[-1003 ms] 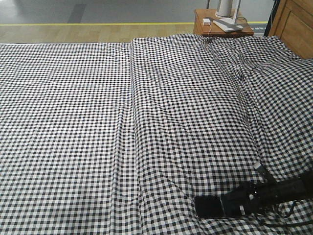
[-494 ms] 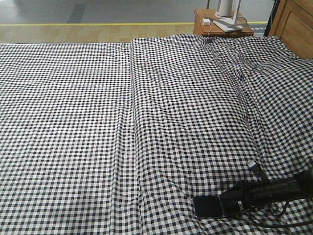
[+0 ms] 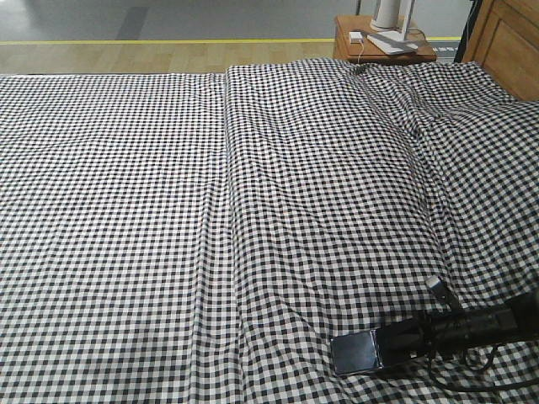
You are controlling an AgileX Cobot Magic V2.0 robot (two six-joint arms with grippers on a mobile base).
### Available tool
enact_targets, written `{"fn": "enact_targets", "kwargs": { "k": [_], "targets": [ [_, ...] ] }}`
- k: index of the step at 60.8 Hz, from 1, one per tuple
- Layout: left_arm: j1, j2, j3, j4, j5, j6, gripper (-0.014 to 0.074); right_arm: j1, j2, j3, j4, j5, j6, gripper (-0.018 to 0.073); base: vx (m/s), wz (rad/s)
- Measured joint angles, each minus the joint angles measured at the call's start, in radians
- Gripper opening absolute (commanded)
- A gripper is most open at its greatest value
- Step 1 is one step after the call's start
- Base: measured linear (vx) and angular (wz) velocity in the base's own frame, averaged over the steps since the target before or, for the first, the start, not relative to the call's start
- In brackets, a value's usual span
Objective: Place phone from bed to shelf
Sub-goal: 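Close the right gripper on the black phone's edge, then lift the black phone up off the bed with the right gripper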
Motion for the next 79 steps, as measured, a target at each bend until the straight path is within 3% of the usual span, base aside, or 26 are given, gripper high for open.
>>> {"fn": "enact_targets", "kwargs": {
  "k": [27, 52, 79],
  "targets": [
    [0.0, 0.0, 0.0, 0.0, 0.0, 0.0, 0.0001, 0.0, -0.226, 0.174, -0.036, -0.001, -0.097, -0.0005, 0.0, 0.0],
    [0.0, 0.0, 0.0, 0.0, 0.0, 0.0, 0.0001, 0.003, -0.623, 0.348, -0.044, 0.005, -0.062, -0.0003, 0.0, 0.0],
    [0.0, 0.0, 0.0, 0.0, 0.0, 0.0, 0.0001, 0.147, -1.104, 0.392, -0.067, 0.038, 0.007, -0.0003, 0.0, 0.0]
  ]
}}
